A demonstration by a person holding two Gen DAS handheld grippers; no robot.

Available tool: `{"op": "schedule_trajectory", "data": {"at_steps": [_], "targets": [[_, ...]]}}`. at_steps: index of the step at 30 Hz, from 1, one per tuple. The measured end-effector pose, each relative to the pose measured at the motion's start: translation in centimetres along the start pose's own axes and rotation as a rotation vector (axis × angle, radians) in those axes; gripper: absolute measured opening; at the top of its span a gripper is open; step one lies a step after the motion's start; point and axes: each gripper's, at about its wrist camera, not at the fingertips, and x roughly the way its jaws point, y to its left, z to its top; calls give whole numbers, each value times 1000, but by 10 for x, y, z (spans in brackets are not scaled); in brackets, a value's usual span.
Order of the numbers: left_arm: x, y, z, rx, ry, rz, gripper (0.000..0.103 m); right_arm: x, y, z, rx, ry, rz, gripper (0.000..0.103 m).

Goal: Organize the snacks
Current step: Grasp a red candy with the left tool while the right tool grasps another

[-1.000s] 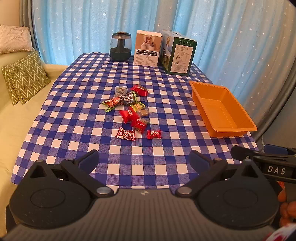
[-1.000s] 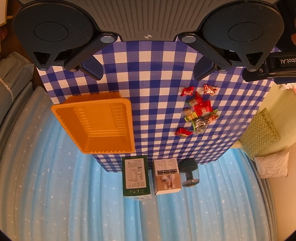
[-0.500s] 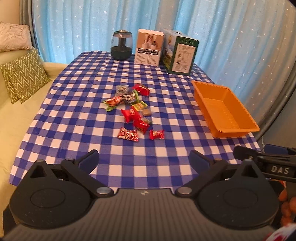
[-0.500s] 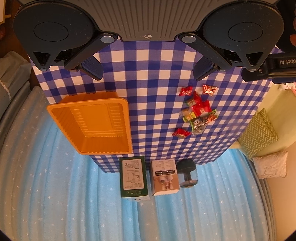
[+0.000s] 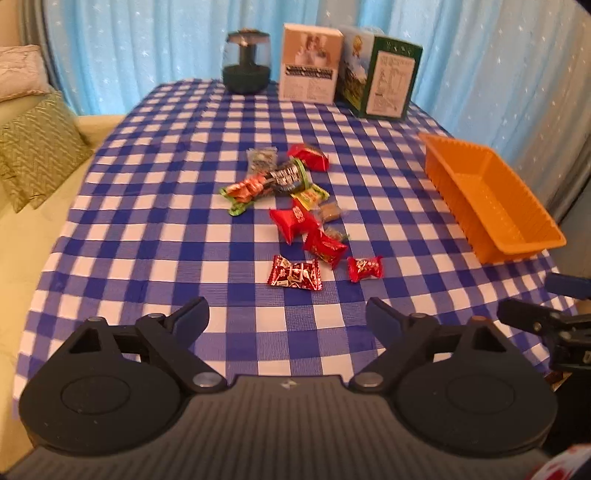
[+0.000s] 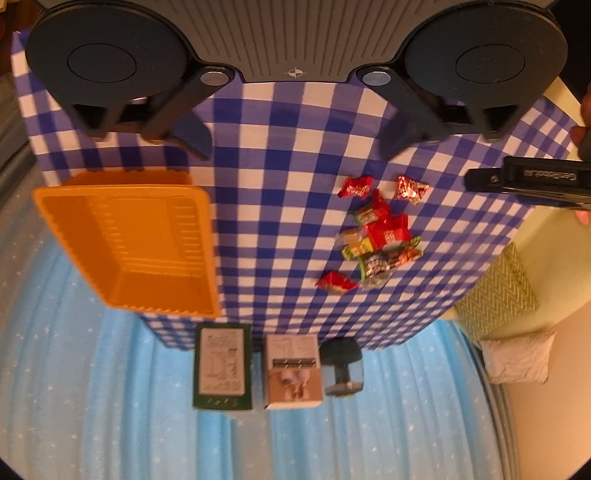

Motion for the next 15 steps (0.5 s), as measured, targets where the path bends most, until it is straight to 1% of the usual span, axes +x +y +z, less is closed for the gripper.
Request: {"op": "schedule_trajectory", "data": {"at_steps": [3, 5, 7, 9, 13, 15], "targets": [[20, 1, 2, 45, 10, -17, 83, 19, 0, 0, -5, 27, 13, 84], [33, -1, 4, 103, 17, -14, 81, 31, -1, 1, -17, 43, 15, 84], [45, -2, 6, 175, 20, -18, 77, 42, -2, 1, -19, 55, 17, 84], [58, -4, 7, 263, 27, -16, 76, 50, -4, 1, -14, 65, 21, 84], [80, -14, 3, 456, 1, 36, 73, 63, -5, 2, -4, 71, 37, 84], [90, -15, 1, 511, -4, 39, 73, 68, -6, 2, 4, 78, 42, 84]]}}
